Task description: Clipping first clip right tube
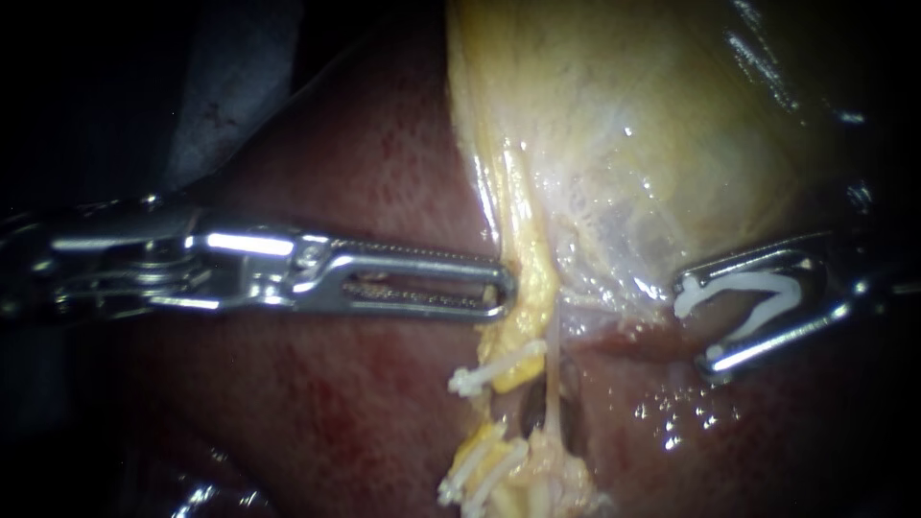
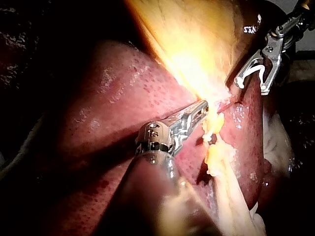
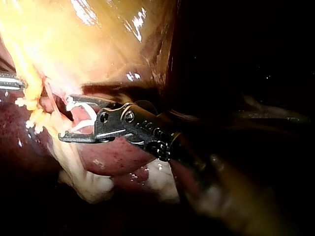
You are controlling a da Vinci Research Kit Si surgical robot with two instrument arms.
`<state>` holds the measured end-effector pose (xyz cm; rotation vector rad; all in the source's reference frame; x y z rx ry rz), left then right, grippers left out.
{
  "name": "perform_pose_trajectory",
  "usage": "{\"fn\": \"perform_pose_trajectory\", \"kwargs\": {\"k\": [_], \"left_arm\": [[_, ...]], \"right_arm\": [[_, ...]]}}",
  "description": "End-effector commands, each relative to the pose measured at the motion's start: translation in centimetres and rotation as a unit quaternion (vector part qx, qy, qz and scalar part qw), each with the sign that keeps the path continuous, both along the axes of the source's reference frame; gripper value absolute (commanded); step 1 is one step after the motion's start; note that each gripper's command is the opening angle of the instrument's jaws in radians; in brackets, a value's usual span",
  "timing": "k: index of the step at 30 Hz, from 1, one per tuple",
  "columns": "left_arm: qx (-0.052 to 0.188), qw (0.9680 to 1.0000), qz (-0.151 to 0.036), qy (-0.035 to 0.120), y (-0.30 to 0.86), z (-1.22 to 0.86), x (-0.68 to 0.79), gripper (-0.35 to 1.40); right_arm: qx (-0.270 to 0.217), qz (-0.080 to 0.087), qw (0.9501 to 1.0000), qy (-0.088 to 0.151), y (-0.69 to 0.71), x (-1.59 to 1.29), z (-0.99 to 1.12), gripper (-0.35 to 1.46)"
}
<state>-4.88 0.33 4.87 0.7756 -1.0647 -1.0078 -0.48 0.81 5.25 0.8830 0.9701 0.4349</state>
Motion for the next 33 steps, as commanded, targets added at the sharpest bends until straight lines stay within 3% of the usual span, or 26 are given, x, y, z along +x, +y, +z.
{"fn": "perform_pose_trajectory", "kwargs": {"k": [1, 9, 20, 33], "left_arm": [[0.000, 1.0000, 0.000, 0.000, 0.00, -0.01, 0.00, -0.35], [0.003, 1.0000, 0.004, -0.004, 0.04, -0.10, 0.10, -0.35], [0.008, 0.9999, -0.010, -0.001, 0.22, -0.46, 0.58, -0.35], [0.008, 0.9999, -0.013, 0.000, 0.22, -0.53, 0.61, -0.35]], "right_arm": [[-0.001, 0.000, 1.0000, 0.000, 0.00, 0.00, 0.00, 0.47], [-0.001, 0.000, 1.0000, 0.000, -0.01, 0.01, 0.00, 0.47], [-0.004, 0.004, 1.0000, -0.002, -0.07, 0.11, 0.01, 0.47], [-0.005, -0.013, 0.9999, 0.003, -0.37, 0.39, 0.22, 0.47]]}}
